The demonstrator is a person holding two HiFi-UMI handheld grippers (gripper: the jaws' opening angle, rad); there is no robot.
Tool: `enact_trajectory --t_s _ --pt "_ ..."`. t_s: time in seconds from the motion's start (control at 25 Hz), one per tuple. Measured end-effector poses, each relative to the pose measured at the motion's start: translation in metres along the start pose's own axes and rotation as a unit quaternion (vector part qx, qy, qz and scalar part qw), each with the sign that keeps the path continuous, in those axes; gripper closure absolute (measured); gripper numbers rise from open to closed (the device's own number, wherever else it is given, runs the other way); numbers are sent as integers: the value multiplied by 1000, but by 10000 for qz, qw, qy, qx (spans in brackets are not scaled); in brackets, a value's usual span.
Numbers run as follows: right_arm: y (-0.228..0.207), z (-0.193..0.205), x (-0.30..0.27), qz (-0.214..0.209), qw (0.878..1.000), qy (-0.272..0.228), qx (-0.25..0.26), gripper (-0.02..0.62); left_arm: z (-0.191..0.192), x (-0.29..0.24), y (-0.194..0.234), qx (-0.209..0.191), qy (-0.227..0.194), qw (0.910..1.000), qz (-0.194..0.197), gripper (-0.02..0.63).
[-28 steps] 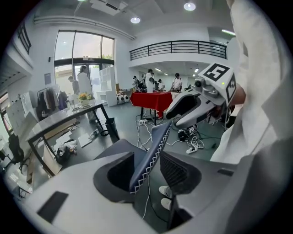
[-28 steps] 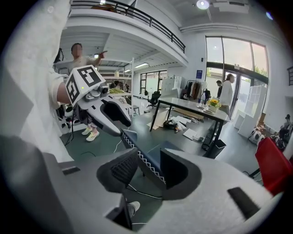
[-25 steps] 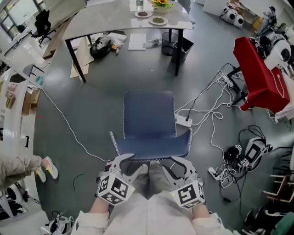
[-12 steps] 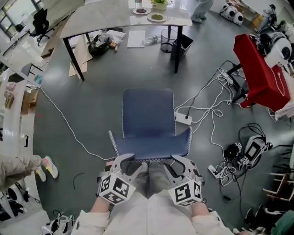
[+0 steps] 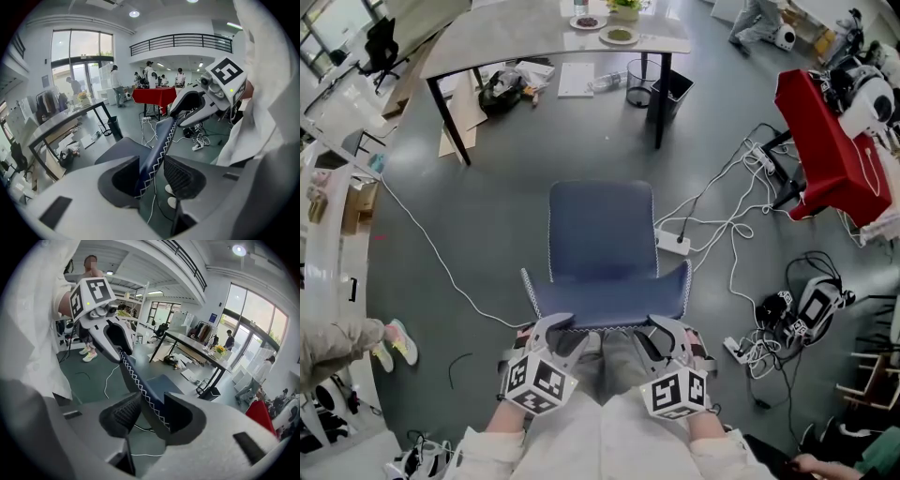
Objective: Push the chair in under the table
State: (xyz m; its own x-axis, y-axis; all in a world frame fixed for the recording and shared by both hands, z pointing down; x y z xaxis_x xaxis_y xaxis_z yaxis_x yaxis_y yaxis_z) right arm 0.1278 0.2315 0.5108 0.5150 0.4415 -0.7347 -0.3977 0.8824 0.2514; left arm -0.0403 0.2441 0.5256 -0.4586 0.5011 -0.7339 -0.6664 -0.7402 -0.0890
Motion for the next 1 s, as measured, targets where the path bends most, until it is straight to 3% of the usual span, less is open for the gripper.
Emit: enact_trajectory --t_s 1.0 --pt "-5 -1 -5 424 9983 147 -369 476 -3 -5 8 423 20 9984 369 439"
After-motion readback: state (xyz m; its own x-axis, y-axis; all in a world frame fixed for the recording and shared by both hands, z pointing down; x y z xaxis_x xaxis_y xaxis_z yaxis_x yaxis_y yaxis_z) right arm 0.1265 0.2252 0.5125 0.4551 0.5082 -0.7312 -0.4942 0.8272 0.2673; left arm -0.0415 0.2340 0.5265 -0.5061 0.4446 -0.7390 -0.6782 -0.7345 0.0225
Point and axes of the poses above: the fingertips, and each gripper's own axes: x backward along the fingers, y to its left, z out of its underside, the point moved 7 cm from there along x, backward along the fingers, and after that the axes turned 3 degrees about -z, right-handed, at the moved point
